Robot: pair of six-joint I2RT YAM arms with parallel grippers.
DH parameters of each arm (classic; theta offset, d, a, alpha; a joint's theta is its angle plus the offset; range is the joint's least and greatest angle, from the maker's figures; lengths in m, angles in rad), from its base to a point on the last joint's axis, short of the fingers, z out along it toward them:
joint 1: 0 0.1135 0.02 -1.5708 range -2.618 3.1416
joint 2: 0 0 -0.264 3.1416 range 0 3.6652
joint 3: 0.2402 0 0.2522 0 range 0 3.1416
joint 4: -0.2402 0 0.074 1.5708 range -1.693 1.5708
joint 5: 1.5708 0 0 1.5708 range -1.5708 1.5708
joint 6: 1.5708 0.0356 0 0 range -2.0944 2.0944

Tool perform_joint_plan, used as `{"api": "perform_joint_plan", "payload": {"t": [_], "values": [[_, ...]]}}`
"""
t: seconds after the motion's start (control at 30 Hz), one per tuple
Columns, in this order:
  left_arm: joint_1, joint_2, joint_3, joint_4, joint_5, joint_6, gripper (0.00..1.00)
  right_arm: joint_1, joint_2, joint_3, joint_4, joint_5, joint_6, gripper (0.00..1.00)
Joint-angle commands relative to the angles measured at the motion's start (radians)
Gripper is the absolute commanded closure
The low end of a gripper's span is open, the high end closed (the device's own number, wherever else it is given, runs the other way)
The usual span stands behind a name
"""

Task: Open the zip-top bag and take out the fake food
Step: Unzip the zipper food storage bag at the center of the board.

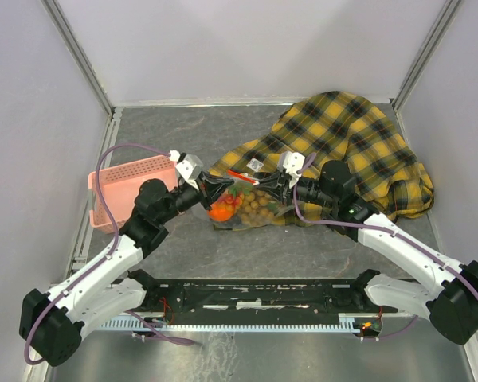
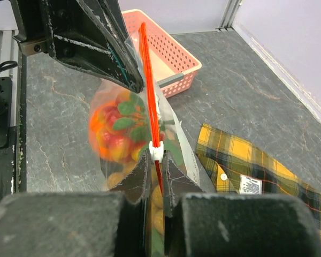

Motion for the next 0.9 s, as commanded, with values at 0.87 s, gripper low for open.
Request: {"api": "perform_joint_plan", "payload": {"t": [0.87], "values": [[0.136,-0.015,0.101,0.024,-0.147,-0.014,0.97,-0.018,-0.030,0.053,-0.031,0.052,-0.007,0.98]]}}
